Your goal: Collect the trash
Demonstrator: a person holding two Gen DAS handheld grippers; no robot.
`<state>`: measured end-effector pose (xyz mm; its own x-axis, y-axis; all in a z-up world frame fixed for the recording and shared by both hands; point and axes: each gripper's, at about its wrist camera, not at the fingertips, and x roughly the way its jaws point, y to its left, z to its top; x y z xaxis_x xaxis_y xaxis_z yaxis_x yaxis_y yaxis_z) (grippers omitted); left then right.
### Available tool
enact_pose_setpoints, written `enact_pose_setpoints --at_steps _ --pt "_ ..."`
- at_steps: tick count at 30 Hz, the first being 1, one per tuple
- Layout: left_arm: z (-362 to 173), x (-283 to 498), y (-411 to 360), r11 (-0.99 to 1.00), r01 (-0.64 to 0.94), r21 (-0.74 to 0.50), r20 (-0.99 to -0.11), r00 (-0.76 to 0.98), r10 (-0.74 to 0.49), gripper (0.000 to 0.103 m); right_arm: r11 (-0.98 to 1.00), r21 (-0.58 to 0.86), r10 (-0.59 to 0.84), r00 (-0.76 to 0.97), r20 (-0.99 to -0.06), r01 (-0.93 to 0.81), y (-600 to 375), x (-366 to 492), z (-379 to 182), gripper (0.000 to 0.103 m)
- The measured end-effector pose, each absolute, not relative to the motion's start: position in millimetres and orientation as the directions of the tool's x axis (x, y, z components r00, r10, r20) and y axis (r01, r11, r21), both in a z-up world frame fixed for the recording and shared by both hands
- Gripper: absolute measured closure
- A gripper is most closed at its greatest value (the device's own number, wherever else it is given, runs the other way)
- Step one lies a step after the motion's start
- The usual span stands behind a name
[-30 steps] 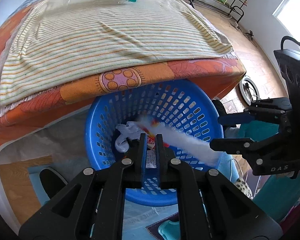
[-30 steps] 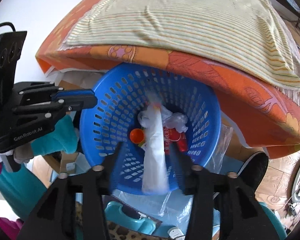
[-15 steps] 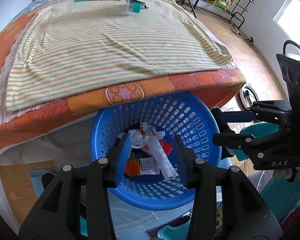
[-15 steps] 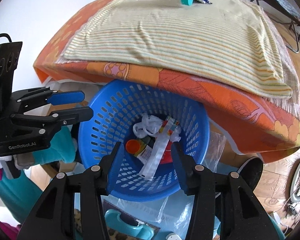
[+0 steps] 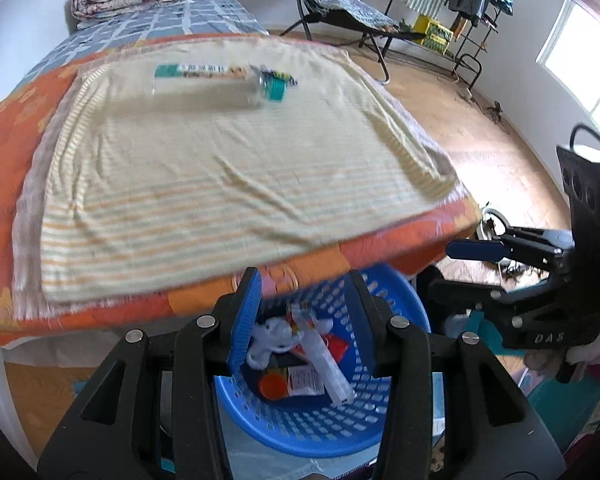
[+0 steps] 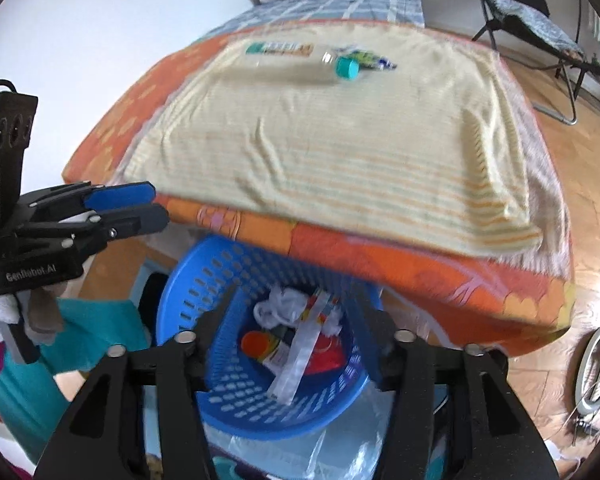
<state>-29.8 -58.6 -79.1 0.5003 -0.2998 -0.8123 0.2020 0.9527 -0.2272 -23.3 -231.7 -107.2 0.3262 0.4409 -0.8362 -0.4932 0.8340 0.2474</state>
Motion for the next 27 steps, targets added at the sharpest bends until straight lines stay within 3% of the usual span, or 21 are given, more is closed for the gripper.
enact_pose_setpoints --at_steps 10,15,17,23,27 --pt "-49 34 -51 0.941 0.219 -0.256 -0.802 0.495 -0.333 0.059 0.836 0.324 0.494 0.349 -0.796 -0.444 -241 19 -81 0.042" --pt "-39 76 -45 0.938 0.242 -0.246 -0.793 0.507 -0.339 0.057 0.851 0.293 0.465 0.364 -0.807 -0.436 -248 47 -68 0.042" --pt "-36 99 -42 0.939 0.255 -0.231 -0.795 0.507 -0.333 0.048 0.851 0.289 0.464 0.368 -0.806 -0.439 -252 60 -63 0.042" --pt "-33 166 -39 0.949 0.285 -0.137 -0.812 0.517 -0.272 0.047 0.847 0.348 0.496 0.361 -0.790 -0.402 -265 85 -53 0.042" --pt "-38 211 -34 0.952 0.275 -0.137 -0.819 0.509 -0.265 0.047 0.825 0.381 0.534 0.355 -0.767 -0.418 -261 85 -43 0.042"
